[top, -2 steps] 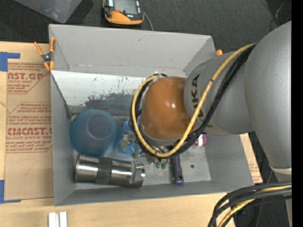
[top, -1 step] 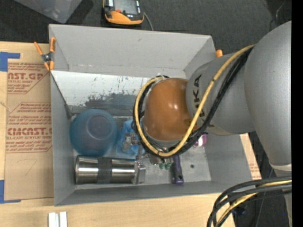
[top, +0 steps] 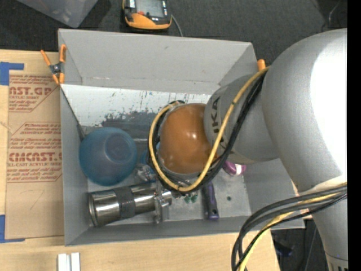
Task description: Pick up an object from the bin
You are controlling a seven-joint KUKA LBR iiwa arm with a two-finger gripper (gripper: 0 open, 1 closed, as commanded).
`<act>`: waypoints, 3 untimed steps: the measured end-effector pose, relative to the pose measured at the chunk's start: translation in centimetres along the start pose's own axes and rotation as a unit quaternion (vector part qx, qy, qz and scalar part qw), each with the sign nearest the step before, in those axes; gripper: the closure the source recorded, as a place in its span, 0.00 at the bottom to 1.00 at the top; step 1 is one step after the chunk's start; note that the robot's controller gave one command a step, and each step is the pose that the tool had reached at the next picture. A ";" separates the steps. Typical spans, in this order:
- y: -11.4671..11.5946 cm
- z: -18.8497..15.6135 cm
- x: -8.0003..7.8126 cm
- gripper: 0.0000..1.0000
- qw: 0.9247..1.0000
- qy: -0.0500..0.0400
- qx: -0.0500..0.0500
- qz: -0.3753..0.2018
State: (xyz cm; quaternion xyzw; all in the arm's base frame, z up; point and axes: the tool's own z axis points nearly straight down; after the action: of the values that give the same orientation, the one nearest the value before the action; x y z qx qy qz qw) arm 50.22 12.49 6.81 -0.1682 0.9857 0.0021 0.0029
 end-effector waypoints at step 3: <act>0.2 -0.1 -1.2 0.00 1.000 0.001 -0.001 0.005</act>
Offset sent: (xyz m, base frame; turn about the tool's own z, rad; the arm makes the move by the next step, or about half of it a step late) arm -0.0161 -0.0351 0.0212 -0.1550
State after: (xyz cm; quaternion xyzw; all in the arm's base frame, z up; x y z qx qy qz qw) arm 51.32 13.09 6.88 -0.1630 0.9866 0.0031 0.0020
